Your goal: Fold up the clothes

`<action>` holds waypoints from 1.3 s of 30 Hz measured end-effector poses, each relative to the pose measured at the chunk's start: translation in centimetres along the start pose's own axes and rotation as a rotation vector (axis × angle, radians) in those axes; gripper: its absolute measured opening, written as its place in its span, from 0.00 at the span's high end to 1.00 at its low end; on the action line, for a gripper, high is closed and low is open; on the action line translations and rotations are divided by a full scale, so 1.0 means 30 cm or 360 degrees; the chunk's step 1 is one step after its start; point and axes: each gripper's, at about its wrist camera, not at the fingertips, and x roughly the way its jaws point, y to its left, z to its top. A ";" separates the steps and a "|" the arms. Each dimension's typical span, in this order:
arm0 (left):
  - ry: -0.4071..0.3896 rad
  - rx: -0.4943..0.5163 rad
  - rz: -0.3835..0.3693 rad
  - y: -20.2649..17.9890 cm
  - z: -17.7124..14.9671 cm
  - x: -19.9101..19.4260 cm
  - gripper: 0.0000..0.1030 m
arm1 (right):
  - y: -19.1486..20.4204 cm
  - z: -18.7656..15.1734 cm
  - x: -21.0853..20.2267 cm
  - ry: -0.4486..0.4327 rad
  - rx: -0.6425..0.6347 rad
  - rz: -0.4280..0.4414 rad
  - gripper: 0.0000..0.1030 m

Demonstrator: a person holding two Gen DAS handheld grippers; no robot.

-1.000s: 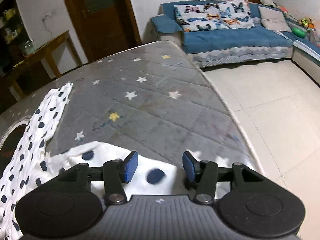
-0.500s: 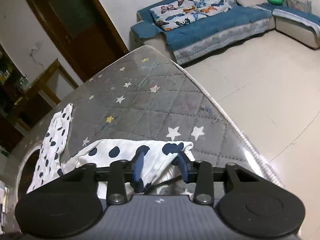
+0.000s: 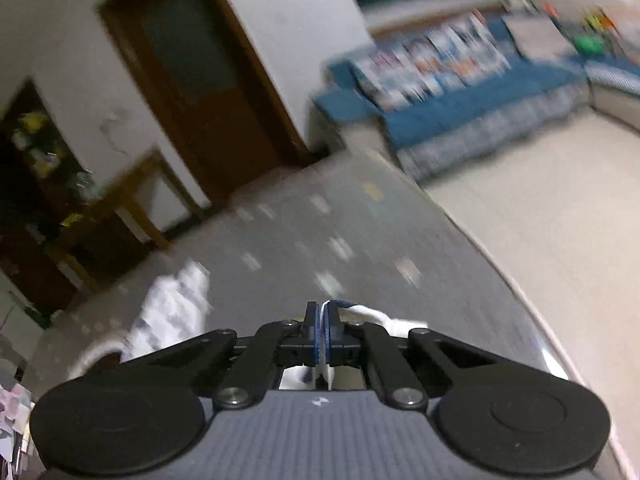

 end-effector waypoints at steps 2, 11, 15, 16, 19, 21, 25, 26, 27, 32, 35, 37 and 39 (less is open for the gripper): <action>-0.0008 0.0004 -0.0048 0.000 -0.004 -0.017 0.95 | 0.065 0.045 -0.030 -0.0120 -0.0074 0.0086 0.99; 0.0001 0.0110 -0.0257 -0.031 -0.056 -0.060 0.96 | 0.015 0.021 -0.008 -0.0045 -0.0116 -0.0058 0.92; 0.0033 0.0119 -0.0272 -0.023 -0.065 -0.051 0.96 | -0.067 -0.044 0.063 0.0068 -0.0005 -0.0130 0.76; 0.0034 0.0117 -0.0273 -0.018 -0.064 -0.050 0.96 | -0.079 -0.051 0.082 0.0088 0.0011 -0.0139 0.76; 0.0035 0.0108 -0.0274 -0.011 -0.062 -0.049 0.95 | -0.126 -0.074 0.162 0.0136 0.0077 -0.0150 0.71; 0.0037 0.0101 -0.0275 -0.005 -0.066 -0.049 0.95 | -0.141 -0.088 0.202 0.0150 0.0121 -0.0165 0.66; 0.0045 0.0091 -0.0282 0.000 -0.067 -0.040 0.96 | -0.139 -0.105 0.290 0.0177 0.0185 -0.0201 0.75; 0.0046 0.0088 -0.0283 -0.001 -0.067 -0.038 0.95 | -0.134 -0.105 0.299 0.0179 0.0189 -0.0185 0.88; 0.0047 0.0085 -0.0285 -0.003 -0.069 -0.037 0.95 | -0.119 -0.102 0.305 0.0175 0.0181 -0.0177 0.92; 0.0049 0.0059 -0.0290 0.000 -0.072 -0.027 0.95 | 0.042 -0.028 0.277 0.0045 -0.0020 -0.0034 0.97; 0.0038 0.0045 -0.0286 0.002 -0.072 -0.024 0.95 | 0.143 0.028 0.218 -0.0080 -0.0111 0.0118 0.97; 0.0025 0.0037 -0.0284 0.004 -0.069 -0.025 0.95 | 0.185 0.047 0.169 -0.0173 -0.0172 0.0194 0.97; 0.0014 0.0032 -0.0290 0.005 -0.065 -0.025 0.95 | 0.182 0.047 0.137 -0.0211 -0.0198 0.0174 0.97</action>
